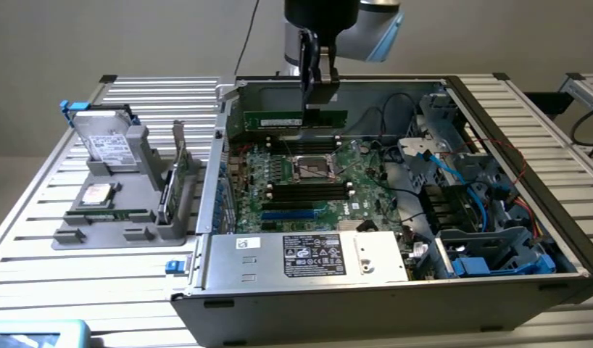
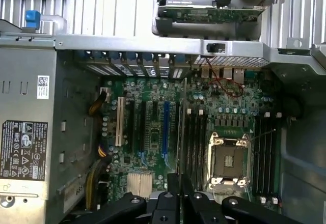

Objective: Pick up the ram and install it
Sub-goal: 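Pick up the ram and move it above insertion slot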

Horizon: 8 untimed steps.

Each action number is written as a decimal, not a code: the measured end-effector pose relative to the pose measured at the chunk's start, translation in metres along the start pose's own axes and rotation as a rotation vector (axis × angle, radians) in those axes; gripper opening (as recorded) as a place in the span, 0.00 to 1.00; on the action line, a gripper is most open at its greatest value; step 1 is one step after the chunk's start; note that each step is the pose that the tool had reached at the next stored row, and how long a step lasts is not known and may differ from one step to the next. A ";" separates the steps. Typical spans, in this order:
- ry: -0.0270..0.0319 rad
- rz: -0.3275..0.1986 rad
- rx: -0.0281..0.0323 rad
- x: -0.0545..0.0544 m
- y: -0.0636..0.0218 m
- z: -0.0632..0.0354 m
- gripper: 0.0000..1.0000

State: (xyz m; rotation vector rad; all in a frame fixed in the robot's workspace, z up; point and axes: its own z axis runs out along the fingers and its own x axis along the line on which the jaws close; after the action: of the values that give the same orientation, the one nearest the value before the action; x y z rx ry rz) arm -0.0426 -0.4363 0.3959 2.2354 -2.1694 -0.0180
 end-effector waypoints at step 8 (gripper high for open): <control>-0.0020 0.003 0.0019 -0.005 -0.0083 0.0026 0.13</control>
State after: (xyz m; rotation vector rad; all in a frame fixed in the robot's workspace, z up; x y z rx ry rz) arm -0.0345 -0.4311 0.3931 2.2343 -2.1744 -0.0181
